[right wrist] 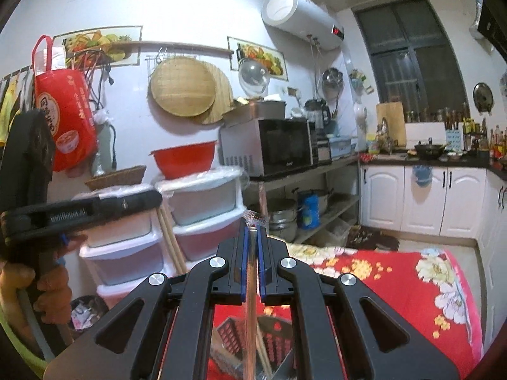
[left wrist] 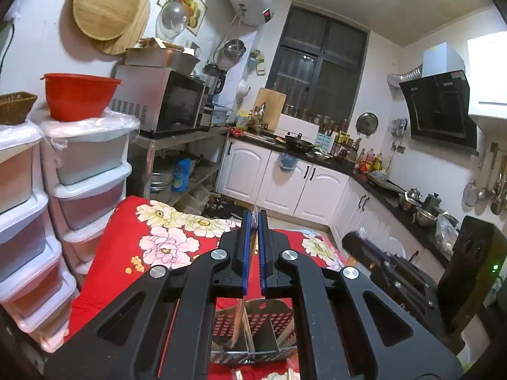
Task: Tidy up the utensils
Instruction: 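Lift both held chopstick pairs and carry them over the grey basket, then lower both held pairs into the basket slots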
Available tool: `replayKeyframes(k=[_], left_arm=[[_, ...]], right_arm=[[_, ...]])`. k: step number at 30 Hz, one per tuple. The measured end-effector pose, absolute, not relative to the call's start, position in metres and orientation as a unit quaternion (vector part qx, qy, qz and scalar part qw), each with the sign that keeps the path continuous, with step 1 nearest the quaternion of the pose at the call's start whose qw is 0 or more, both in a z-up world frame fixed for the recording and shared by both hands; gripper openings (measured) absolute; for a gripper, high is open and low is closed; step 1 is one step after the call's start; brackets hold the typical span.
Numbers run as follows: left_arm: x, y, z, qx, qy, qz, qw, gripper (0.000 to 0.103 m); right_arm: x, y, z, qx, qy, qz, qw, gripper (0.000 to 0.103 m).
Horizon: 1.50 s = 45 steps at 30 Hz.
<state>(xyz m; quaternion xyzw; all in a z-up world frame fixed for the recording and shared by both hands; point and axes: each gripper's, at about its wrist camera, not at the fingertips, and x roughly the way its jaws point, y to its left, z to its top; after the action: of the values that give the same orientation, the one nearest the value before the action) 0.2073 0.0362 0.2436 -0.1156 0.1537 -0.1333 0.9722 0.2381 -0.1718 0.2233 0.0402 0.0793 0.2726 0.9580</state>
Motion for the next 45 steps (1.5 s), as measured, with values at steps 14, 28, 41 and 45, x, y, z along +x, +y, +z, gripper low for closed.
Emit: replayKeyframes(k=[14,28,41,45], left_arm=[[0.234,0.034,0.214,-0.130,0.162,-0.110,0.972,0.000],[0.252,0.036,0.178,-0.141,0.178,-0.104,0.968,0.000],[0.262,0.032,0.155,-0.135,0.200,-0.113,0.964,0.001],[0.264,0.029,0.150,-0.128,0.206,-0.113,0.964,0.001]], right_arm=[[0.270,-0.157,0.212,0.026,0.045,0.248,0.967,0.005],[0.290,-0.153,0.175,0.023,0.048,0.234,0.971,0.005],[0.305,-0.147,0.138,0.015,0.076,0.225,0.971,0.005],[0.307,-0.145,0.130,0.013,0.081,0.221,0.972,0.005]])
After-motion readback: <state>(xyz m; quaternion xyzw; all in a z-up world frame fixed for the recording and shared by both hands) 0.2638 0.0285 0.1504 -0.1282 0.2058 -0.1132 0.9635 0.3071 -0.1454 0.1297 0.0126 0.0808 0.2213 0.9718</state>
